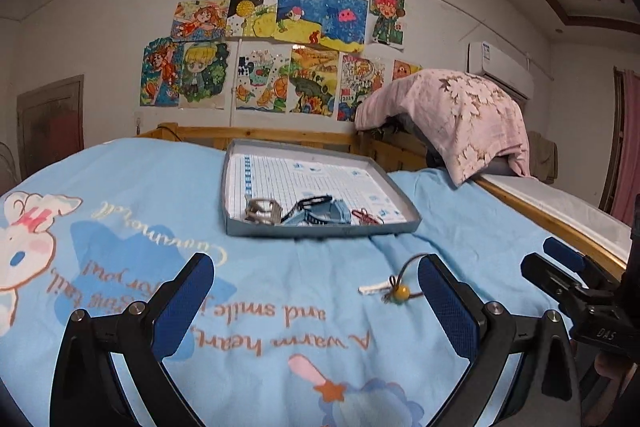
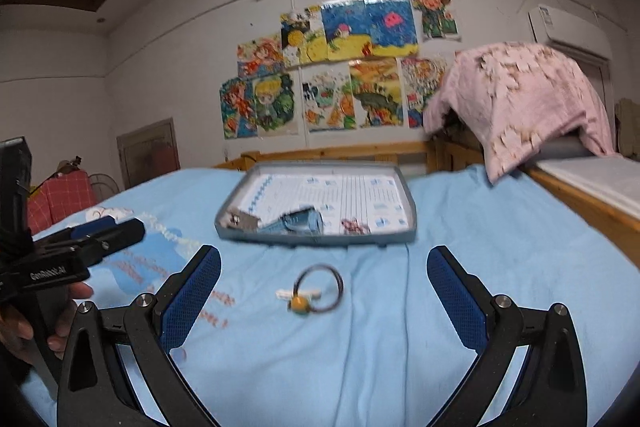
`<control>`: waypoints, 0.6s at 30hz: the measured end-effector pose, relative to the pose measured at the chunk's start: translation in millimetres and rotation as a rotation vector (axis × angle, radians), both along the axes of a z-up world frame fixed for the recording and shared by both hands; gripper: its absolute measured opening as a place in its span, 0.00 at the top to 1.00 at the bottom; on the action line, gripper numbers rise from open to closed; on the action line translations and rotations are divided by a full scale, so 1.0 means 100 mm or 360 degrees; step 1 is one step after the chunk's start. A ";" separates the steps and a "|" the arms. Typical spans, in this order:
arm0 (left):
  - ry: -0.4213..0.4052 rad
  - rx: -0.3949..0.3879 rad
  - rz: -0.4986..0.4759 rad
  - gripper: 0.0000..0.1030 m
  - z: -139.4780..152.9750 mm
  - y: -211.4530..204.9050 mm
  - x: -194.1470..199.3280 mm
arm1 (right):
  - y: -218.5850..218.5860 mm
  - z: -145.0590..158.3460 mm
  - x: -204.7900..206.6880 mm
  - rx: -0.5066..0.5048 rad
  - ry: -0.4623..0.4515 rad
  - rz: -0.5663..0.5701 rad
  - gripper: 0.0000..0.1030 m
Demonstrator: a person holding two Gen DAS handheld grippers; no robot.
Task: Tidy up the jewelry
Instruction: 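Withdraw both tools and lower them toward the hair clip and cord bracelet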
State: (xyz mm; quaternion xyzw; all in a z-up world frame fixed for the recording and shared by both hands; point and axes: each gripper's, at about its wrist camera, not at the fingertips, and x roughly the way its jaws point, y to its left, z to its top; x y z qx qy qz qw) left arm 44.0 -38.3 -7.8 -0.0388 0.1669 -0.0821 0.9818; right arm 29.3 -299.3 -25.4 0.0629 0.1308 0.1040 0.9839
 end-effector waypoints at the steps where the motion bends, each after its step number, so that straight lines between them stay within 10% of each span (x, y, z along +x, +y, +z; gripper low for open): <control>1: 0.0009 0.0002 -0.0002 0.00 -0.01 0.00 0.00 | 0.00 -0.03 -0.01 0.0000 0.0012 -0.0005 0.01; 18: 0.0094 0.0013 -0.0009 0.00 -0.01 0.00 0.14 | 0.01 -0.05 0.16 -0.0006 0.0078 -0.0002 0.01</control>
